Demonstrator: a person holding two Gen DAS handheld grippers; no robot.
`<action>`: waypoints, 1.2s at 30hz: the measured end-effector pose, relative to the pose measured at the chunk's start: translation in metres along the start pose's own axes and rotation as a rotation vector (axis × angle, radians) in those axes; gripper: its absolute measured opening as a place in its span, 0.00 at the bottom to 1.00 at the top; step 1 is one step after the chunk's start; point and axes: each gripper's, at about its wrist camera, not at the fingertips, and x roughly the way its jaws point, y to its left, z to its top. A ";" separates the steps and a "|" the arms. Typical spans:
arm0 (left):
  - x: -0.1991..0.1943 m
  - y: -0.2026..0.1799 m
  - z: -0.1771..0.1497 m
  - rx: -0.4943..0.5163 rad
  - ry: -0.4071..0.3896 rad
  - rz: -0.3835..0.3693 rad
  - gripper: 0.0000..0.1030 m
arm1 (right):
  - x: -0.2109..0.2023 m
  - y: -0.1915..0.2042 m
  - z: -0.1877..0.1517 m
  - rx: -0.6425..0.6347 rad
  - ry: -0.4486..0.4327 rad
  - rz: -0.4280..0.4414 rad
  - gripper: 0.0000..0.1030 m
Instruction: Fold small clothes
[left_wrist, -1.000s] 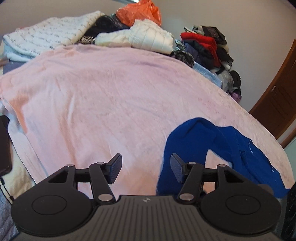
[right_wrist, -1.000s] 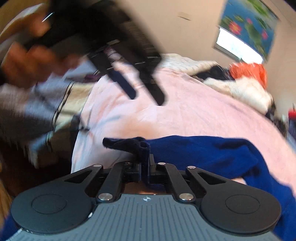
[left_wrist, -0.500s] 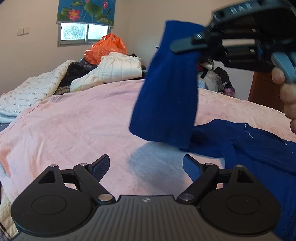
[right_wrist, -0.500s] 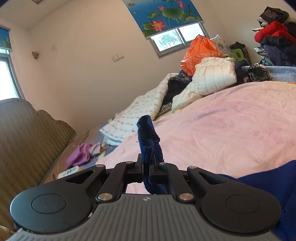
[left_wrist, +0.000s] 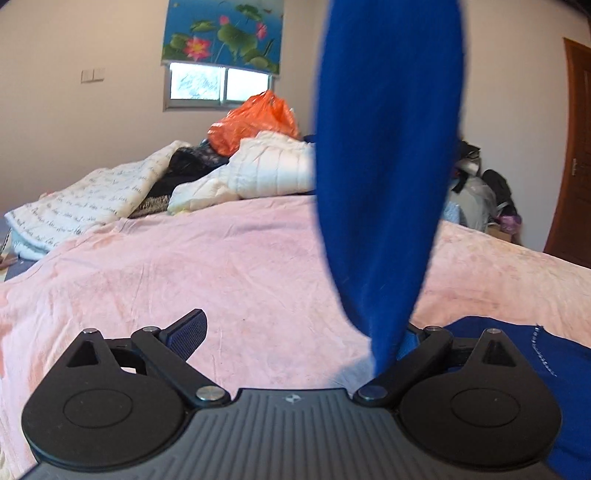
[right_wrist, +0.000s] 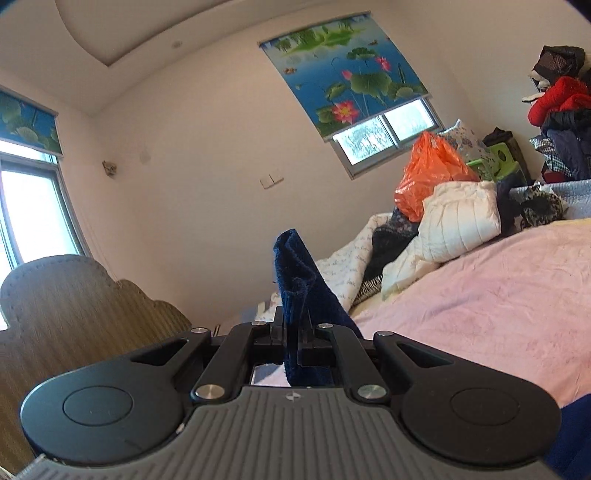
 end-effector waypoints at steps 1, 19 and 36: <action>0.003 0.002 0.002 -0.010 0.009 0.001 0.96 | -0.002 0.002 0.006 -0.021 -0.007 -0.016 0.07; 0.011 -0.029 -0.022 0.055 0.171 -0.168 0.96 | -0.091 -0.125 -0.019 0.138 -0.191 -0.396 0.07; 0.006 -0.053 -0.028 0.057 0.218 -0.219 0.96 | -0.190 -0.168 -0.038 0.202 -0.383 -0.541 0.07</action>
